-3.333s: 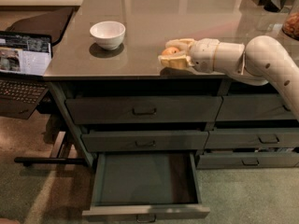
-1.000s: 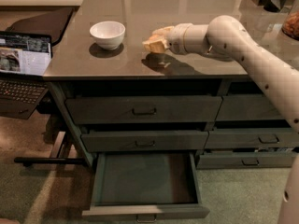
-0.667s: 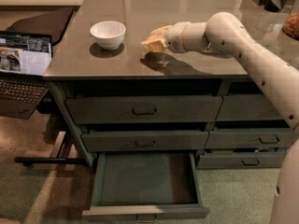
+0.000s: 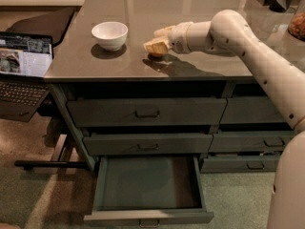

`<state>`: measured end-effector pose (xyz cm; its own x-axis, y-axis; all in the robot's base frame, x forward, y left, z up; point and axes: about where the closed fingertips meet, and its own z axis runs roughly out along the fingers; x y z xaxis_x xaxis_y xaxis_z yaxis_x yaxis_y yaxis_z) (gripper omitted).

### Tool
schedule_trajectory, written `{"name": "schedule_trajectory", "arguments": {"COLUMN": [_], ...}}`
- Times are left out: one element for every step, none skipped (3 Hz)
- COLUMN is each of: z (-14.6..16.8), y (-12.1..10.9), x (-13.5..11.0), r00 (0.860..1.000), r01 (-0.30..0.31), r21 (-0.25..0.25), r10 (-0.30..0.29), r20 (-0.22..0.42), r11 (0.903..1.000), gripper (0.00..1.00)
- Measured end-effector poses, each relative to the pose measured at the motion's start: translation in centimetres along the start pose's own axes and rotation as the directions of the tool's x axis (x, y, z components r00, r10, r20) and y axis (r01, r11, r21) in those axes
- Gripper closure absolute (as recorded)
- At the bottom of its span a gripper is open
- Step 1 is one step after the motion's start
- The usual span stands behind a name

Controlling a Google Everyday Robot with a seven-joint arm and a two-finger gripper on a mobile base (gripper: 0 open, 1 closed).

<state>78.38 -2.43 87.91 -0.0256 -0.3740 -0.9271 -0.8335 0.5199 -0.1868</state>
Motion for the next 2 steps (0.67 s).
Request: {"name": "schedule_trajectory", "arguments": {"z": [0.0,0.0], "y": [0.0,0.0], "x": [0.0,0.0], "r00": [1.0,1.0], "r01": [0.0,0.0], "r21": [0.0,0.0], "r10": [0.0,0.0], "r20": [0.0,0.0], "r11": [1.0,1.0], "gripper": [0.0,0.0]}}
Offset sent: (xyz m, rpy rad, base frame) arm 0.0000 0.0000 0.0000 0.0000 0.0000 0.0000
